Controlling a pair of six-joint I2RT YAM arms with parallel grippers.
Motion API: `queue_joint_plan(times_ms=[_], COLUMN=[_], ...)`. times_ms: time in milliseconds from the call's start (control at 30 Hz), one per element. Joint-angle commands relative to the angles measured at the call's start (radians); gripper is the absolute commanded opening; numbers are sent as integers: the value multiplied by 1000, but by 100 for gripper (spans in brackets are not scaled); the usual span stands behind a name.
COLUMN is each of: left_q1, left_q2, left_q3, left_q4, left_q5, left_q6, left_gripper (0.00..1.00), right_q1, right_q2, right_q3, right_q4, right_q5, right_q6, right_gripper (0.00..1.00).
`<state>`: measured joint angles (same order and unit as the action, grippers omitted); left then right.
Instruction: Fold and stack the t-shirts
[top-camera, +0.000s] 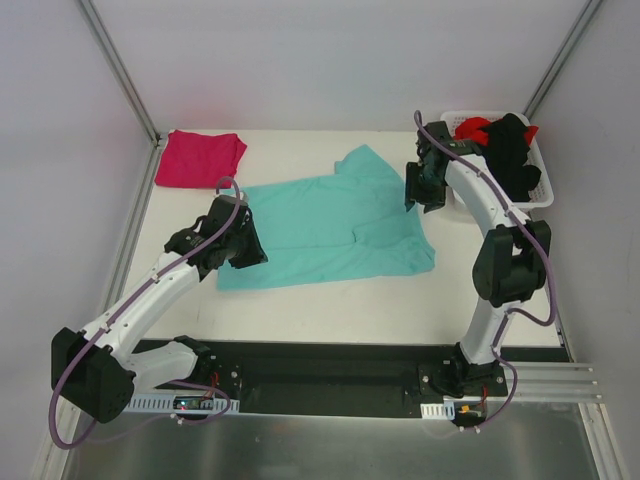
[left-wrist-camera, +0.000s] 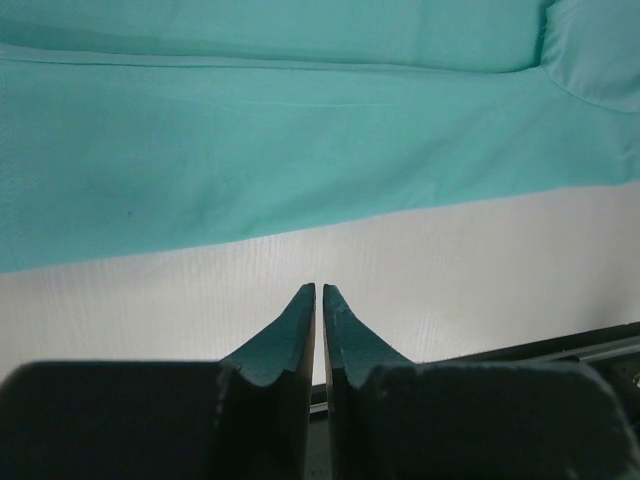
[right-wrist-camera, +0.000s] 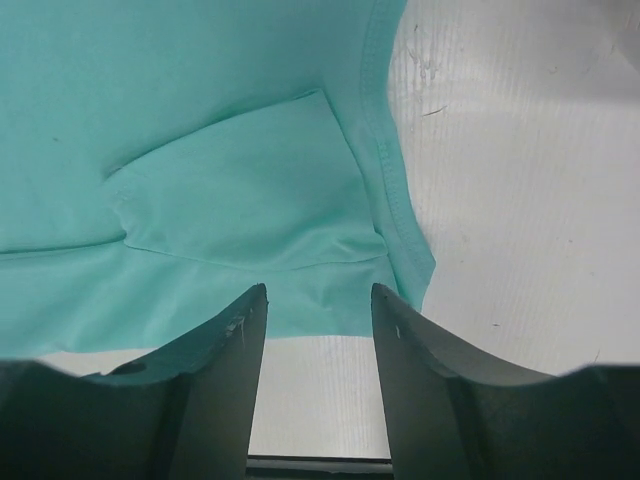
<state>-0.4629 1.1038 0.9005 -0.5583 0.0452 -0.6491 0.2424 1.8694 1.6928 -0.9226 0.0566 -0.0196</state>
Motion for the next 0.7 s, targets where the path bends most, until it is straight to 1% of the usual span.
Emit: queue_joint_plan(times_ms=[0,133,267,467,667], left_q1=[7,7,7,7,7], left_q2=[-27,-28,-32,-30,-25], left_q3=[5,0,3,5,8], left_q4=[-2,-2,-8,-14,-17], left_q5=[1,-2,-10,-18,-18], left_q6=[3,3,8,11,14], left_gripper=[6,6,6,6,6], right_q1=[6,6,6,1,-3], right_q2=[28,108,192,310,336], right_q3=[19,27,80,200,225], right_q4=[-18,21,44,19,11], right_q5=[-47,-103,-133,-143,-138], right_q6=[-2,0,-2,-26,-37], right_gripper=[50,49,40,41,41])
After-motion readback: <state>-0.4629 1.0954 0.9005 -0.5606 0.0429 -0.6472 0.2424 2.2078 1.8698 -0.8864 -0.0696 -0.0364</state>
